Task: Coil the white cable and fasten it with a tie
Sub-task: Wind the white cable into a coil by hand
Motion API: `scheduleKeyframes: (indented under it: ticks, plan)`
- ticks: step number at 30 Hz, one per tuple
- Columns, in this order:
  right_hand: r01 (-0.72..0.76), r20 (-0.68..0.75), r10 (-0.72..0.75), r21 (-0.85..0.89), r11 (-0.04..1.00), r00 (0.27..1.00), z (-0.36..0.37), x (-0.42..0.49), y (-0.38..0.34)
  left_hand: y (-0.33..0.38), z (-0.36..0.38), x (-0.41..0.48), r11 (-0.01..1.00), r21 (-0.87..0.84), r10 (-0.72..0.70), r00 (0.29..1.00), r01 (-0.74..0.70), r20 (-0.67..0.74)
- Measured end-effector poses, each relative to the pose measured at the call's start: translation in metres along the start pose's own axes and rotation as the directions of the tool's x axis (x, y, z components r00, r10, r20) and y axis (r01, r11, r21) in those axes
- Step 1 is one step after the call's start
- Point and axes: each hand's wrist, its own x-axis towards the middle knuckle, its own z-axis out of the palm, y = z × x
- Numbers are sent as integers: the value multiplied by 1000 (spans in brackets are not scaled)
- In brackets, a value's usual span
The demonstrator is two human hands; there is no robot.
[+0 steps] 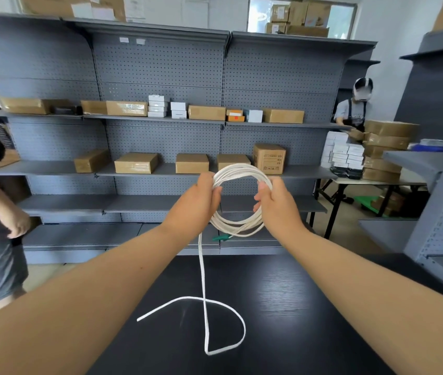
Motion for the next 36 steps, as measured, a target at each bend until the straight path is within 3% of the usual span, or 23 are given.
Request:
scheduleKeyframes:
  ticks: [3,13,17,19,26,30,36]
  plan:
    - [116,72,-105,-168,979,992,-12,1,2,8,1,1,999,34,-2,999,1,44]
    - [423,378,-282,-370,827,882,-34,-1,1,19,2,1,963,211,116,964,-169,240]
    - [433,382,-272,-438,788,883,-36,-6,1,16,2,-4,974,159,120,962,-162,243]
    - [441,381,-281,-447,778,881,-36,-8,-1,14,4,-6,995,59,69,967,-86,245]
    - [317,226,-256,-302,899,940,-32,-11,-4,3,4,-9,956,-234,-104,949,178,297]
    - [287,143,-261,-210,935,955,-21,-15,-3,1,-1,-8,968,-206,-82,956,143,281]
    - [279,228,-222,-260,924,948,-13,-15,-4,-16,-7,-5,999,-17,-27,957,33,290]
